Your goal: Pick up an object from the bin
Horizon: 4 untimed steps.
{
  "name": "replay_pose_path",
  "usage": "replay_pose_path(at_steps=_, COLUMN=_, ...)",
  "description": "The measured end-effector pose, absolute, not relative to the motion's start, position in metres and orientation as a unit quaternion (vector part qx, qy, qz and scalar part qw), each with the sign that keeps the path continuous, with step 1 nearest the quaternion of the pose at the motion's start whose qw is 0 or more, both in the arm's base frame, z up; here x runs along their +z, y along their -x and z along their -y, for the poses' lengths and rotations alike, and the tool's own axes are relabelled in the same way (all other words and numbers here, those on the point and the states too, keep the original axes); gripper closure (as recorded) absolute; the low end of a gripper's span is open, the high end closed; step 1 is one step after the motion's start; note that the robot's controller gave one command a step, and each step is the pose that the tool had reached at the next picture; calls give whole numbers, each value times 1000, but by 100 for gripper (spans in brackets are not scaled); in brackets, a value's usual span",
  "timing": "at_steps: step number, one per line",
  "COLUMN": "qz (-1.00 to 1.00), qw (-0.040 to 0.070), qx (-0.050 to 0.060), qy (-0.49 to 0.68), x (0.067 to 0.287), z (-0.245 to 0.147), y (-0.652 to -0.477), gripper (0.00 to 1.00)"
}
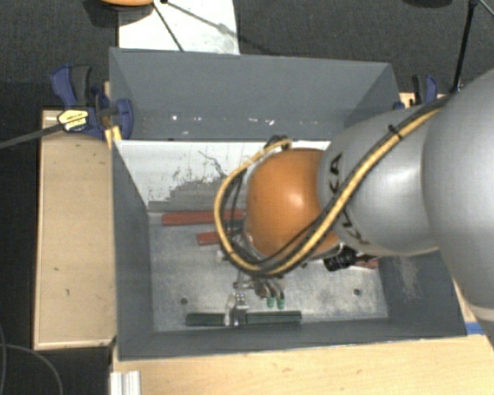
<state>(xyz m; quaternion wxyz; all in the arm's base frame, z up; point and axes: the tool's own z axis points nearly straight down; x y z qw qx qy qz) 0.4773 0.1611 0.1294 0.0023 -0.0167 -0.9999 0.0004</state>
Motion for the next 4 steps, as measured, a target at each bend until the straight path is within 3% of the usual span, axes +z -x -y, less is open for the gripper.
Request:
replay_pose_path(at_steps=1, qz=991, qw=-2, qx=-1, qy=137, x=74, z=-155, y=-483, gripper=100)
replay_pose_path(at_steps=2, qz=990, qw=-2, qx=-1, qy=138, x=74, z=-155, y=-483, gripper=100)
replay_pose_path(at_steps=3, qz=986, qw=0, qx=-1, qy=166, x=88, z=-109, y=-494, gripper=100)
replay_pose_path(at_steps=4, qz=994, qw=-2, qx=0, qy=106, x=87, z=-82, y=-507, gripper=100)
